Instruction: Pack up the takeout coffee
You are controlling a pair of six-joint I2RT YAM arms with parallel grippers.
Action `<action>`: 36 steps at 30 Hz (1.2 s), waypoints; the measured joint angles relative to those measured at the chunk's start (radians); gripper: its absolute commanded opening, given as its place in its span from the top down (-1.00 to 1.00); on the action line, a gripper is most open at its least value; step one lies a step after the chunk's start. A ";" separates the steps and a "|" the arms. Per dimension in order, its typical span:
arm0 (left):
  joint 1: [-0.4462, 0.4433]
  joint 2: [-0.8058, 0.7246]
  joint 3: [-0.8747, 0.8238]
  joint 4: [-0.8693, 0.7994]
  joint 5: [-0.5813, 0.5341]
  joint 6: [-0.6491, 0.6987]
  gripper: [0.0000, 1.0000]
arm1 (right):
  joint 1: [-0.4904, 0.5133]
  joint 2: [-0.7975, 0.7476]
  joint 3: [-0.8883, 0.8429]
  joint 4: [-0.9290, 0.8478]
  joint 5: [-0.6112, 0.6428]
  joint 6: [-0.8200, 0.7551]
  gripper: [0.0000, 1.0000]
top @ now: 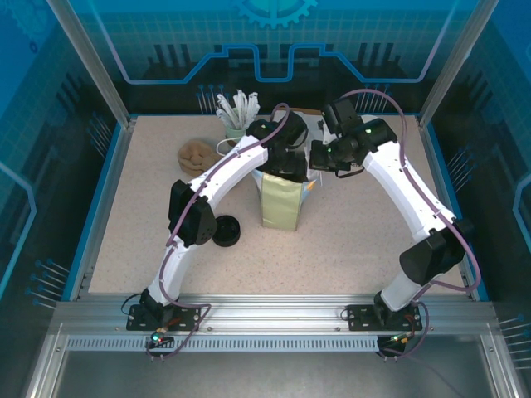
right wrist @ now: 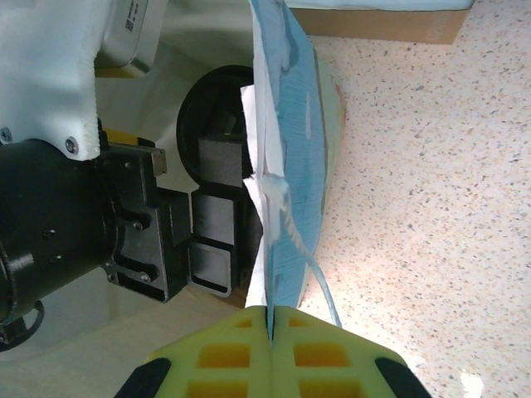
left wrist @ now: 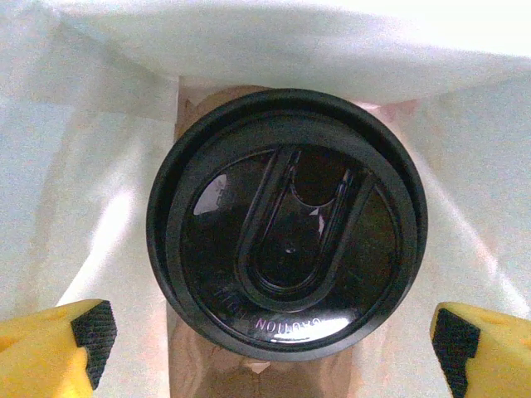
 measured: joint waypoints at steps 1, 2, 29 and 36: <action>0.000 0.000 0.000 -0.003 -0.001 -0.002 -0.98 | 0.002 0.003 0.005 -0.006 0.007 -0.004 1.00; 0.000 0.000 0.000 -0.008 -0.002 -0.006 -0.98 | 0.005 0.007 0.013 -0.017 0.017 -0.008 1.00; -0.033 -0.011 0.098 -0.027 -0.005 -0.045 -0.98 | 0.028 0.042 0.064 -0.065 0.054 0.002 1.00; -0.031 -0.069 0.117 -0.029 -0.017 -0.065 -0.98 | 0.025 0.030 0.046 -0.052 0.050 0.009 1.00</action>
